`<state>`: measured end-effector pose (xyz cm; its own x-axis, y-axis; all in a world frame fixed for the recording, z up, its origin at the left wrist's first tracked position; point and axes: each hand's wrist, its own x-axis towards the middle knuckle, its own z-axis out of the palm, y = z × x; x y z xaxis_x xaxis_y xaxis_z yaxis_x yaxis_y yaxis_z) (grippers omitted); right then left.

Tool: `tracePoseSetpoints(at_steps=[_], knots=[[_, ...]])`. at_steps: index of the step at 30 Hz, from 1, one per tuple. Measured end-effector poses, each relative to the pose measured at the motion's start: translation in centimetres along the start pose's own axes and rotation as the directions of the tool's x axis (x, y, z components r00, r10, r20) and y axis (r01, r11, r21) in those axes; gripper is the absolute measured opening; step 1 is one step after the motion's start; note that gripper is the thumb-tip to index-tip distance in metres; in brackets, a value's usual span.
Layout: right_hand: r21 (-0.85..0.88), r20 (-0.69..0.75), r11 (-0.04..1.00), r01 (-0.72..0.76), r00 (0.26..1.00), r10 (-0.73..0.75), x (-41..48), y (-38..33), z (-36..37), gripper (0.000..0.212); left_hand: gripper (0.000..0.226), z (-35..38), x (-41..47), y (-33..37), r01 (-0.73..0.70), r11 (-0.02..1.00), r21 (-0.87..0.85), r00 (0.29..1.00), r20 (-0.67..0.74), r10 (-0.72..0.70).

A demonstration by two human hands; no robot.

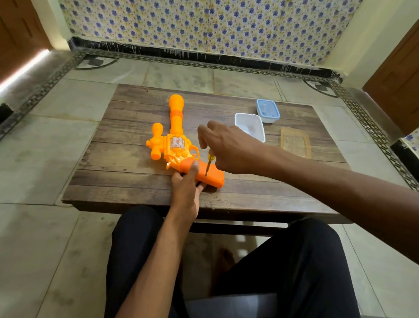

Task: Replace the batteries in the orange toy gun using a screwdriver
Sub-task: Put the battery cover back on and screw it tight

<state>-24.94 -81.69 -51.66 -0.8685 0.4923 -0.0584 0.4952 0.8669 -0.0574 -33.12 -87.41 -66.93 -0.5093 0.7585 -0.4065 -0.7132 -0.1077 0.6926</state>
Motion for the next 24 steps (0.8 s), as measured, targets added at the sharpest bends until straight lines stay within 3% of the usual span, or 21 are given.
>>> tracePoseSetpoints(at_steps=[3,5,10,12,15,18,20,24], knots=[[-0.099,-0.172,0.986,-0.134,0.978,0.116,0.5,-0.5,1.1,0.018,0.052,0.0,0.0,0.1,-0.006,1.000,0.001,1.000,-0.006,0.006],[-0.141,-0.199,0.971,-0.193,0.966,0.163,0.7,-0.7,1.1,0.023,0.053,0.1,-0.1,0.1,-0.001,1.000,0.001,1.000,0.004,0.001],[-0.013,0.059,1.000,0.011,0.998,-0.011,0.7,-0.2,-0.4,0.021,0.055,0.0,-0.1,0.1,0.003,1.000,0.013,1.000,0.001,-0.003],[0.057,0.098,0.998,0.028,0.995,-0.033,0.5,-0.1,-0.7,0.027,0.057,0.0,-0.1,0.1,0.003,1.000,0.016,1.000,-0.004,-0.003],[-0.043,-0.053,0.999,-0.014,0.999,0.012,0.5,-0.3,0.6,0.019,0.055,0.0,-0.1,0.1,0.002,1.000,0.013,1.000,-0.009,-0.002],[-0.199,-0.189,0.963,-0.183,0.971,0.145,0.3,-0.2,1.5,0.020,0.053,0.0,0.0,0.1,0.007,1.000,0.009,1.000,-0.002,-0.007],[-0.185,-0.152,0.963,-0.195,0.974,0.168,0.1,0.1,1.0,0.026,0.053,0.0,0.0,0.1,0.006,1.000,0.009,1.000,-0.004,-0.006],[-0.046,0.056,0.999,-0.023,0.998,0.026,-0.5,0.6,-0.1,0.030,0.047,0.1,-0.1,0.1,0.008,1.000,-0.009,1.000,0.000,-0.008]])
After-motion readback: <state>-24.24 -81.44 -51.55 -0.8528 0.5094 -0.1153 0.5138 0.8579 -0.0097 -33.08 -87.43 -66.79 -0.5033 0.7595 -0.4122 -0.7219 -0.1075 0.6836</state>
